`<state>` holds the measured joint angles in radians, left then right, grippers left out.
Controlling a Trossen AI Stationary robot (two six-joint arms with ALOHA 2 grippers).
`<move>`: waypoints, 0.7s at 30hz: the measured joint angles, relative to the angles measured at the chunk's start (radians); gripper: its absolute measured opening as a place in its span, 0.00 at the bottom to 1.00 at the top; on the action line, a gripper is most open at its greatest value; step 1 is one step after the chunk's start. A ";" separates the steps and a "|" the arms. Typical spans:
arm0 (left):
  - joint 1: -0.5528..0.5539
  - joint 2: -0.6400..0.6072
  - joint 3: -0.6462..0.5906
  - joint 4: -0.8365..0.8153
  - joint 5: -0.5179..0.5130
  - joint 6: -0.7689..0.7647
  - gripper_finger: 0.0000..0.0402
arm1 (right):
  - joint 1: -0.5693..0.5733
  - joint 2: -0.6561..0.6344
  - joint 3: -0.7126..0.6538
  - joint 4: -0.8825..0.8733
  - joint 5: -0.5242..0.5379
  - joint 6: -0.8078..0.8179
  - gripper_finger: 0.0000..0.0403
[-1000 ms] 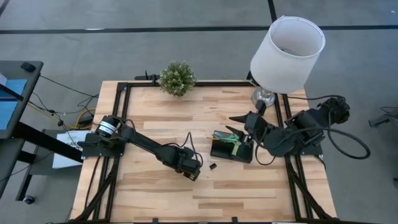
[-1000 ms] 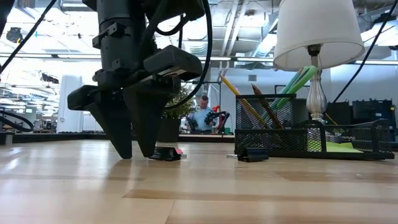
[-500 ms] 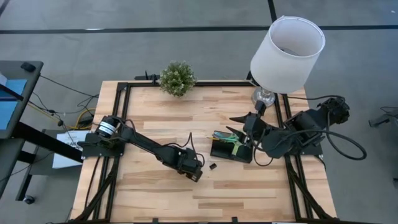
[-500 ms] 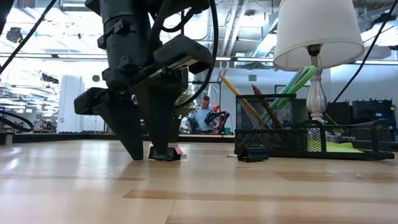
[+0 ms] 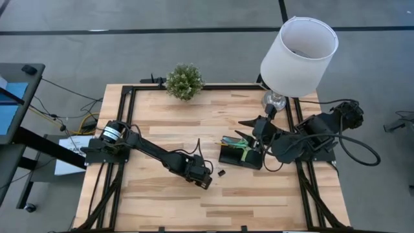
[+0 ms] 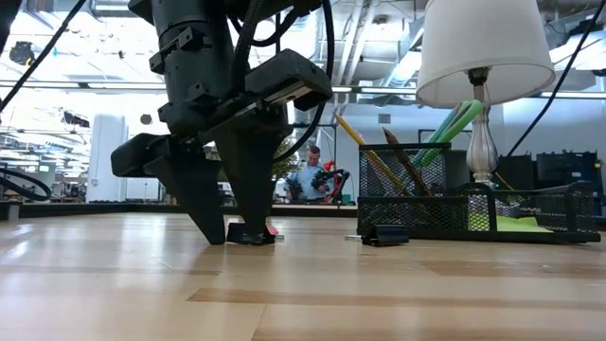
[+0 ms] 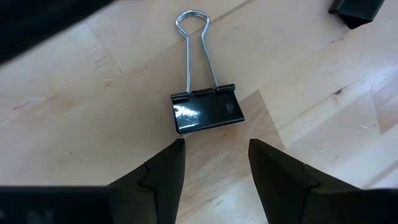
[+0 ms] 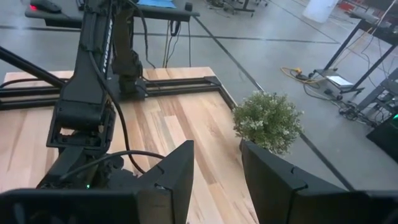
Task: Pick and place office supplies into organizer
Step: Put the left black binder clip on the black desk organizer
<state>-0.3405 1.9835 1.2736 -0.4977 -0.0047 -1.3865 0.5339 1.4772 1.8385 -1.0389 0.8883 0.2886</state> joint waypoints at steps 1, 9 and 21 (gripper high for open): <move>0.000 0.000 0.000 0.000 0.000 0.000 0.42 | 0.000 0.000 0.000 0.000 0.000 0.000 0.32; 0.000 0.000 0.001 -0.002 -0.005 -0.001 0.42 | 0.000 0.000 0.000 0.000 0.000 0.000 0.32; 0.002 0.002 0.001 0.011 -0.127 0.075 0.42 | 0.000 0.000 0.000 0.000 0.000 0.000 0.32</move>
<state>-0.3389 1.9854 1.2745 -0.4862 -0.1316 -1.3117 0.5339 1.4773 1.8381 -1.0386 0.8880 0.2886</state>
